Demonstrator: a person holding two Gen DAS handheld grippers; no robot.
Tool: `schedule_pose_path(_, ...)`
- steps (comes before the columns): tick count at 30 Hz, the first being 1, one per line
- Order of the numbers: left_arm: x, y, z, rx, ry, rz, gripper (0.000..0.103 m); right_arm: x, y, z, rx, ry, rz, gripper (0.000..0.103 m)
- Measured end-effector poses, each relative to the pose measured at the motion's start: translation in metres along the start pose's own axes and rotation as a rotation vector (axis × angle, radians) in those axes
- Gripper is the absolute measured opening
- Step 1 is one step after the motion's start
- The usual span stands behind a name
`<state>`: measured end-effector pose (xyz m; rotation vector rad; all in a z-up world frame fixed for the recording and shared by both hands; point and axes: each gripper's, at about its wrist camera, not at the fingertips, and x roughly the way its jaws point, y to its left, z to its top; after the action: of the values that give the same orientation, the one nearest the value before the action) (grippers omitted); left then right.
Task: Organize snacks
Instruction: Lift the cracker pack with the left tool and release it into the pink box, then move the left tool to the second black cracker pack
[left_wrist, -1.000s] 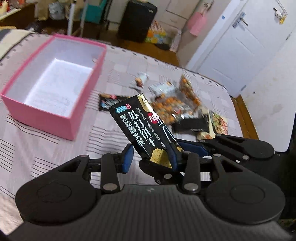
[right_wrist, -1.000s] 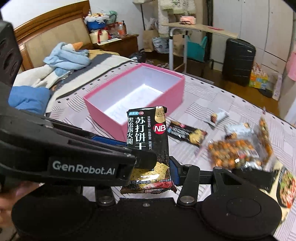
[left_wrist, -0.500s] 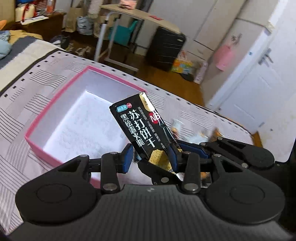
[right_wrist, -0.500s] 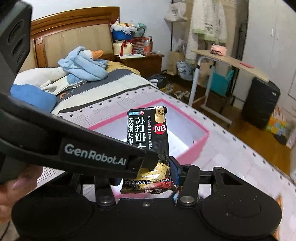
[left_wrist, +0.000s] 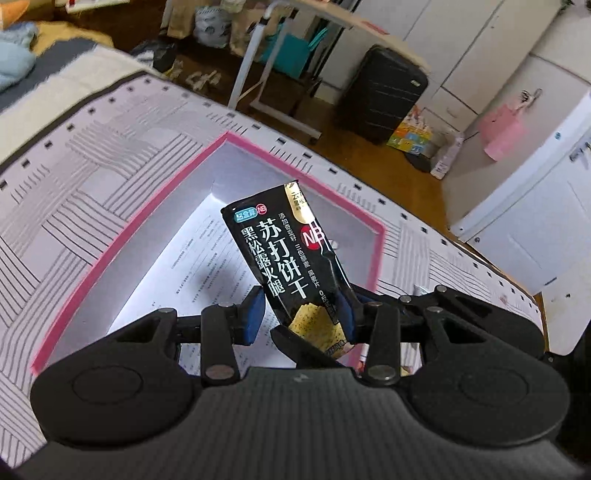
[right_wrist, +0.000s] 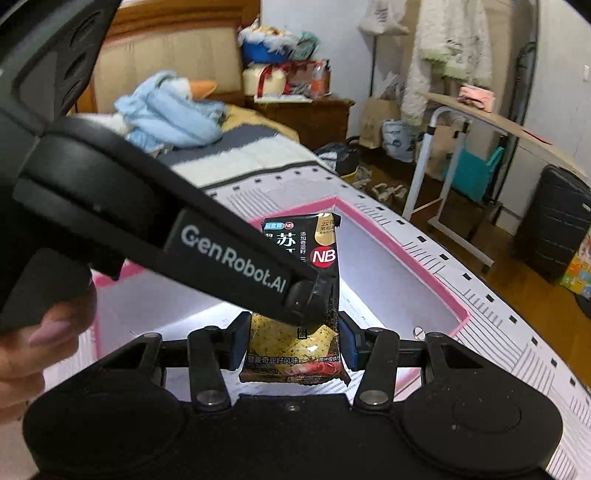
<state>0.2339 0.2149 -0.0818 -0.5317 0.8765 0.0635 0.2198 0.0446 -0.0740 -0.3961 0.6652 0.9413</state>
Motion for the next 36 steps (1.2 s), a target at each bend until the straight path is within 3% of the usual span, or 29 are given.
schedule_pose_path(4, 0.021, 0.021, 0.000, -0.075, 0.030, -0.030, 0.039, 0.015, -0.001, -0.002, -0.056, 0.044, 0.004, 0.054)
schedule_pose_path(11, 0.048, 0.035, -0.001, -0.119, 0.071, -0.046, 0.040, 0.032, 0.006, -0.001, -0.155, 0.083, -0.038, 0.055)
schedule_pose_path(15, 0.054, 0.031, -0.002, -0.109, 0.077, -0.027, 0.041, 0.022, 0.005, -0.006, -0.167, 0.051, -0.084, 0.064)
schedule_pose_path(21, 0.032, 0.018, -0.009, -0.069, 0.045, -0.020, 0.046, -0.041, -0.013, -0.021, 0.012, -0.041, -0.025, 0.064)
schedule_pose_path(29, -0.021, -0.028, -0.018, 0.076, 0.054, -0.060, 0.047, -0.135, -0.039, -0.066, 0.163, -0.083, -0.061, 0.064)
schedule_pose_path(36, -0.039, -0.088, -0.041, 0.207, 0.081, -0.109, 0.046, -0.150, -0.056, -0.101, 0.249, -0.066, -0.071, 0.065)
